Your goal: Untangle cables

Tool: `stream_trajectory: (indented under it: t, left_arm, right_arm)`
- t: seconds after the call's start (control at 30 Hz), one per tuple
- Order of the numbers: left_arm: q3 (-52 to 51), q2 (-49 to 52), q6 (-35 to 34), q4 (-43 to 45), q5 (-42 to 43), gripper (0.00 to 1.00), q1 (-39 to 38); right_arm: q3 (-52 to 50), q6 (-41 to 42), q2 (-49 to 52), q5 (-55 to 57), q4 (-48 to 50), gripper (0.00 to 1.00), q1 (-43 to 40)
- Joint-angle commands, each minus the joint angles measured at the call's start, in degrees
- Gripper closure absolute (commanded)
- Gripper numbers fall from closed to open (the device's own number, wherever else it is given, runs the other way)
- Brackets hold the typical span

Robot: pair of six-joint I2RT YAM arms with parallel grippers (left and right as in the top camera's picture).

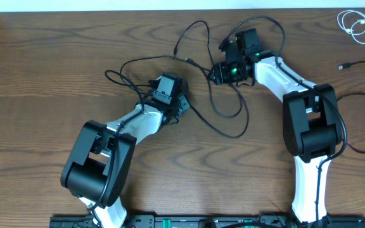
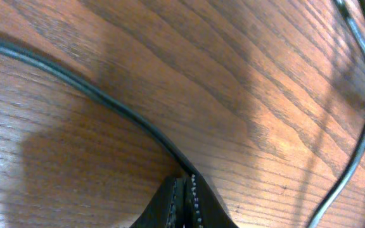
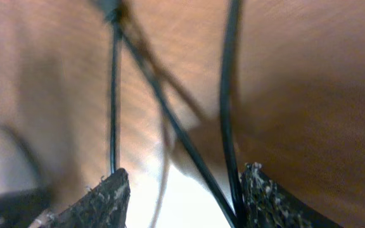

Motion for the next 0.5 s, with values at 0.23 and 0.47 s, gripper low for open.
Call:
stream_trajectory:
  t: [0.23,0.47]
  left_arm:
    - [-1.4,1.9,0.98,4.0,4.24,0.93,-0.2]
    - [-1.4,1.9,-0.72,4.42,4.2,0.93,-0.17]
  right_arm:
    - [-1.31,-7.98,1.66,-6.51,-10.25,0.37,4.7]
    - [-1.31,-8.74,1.66,-7.63,-11.39,0.36,7.69]
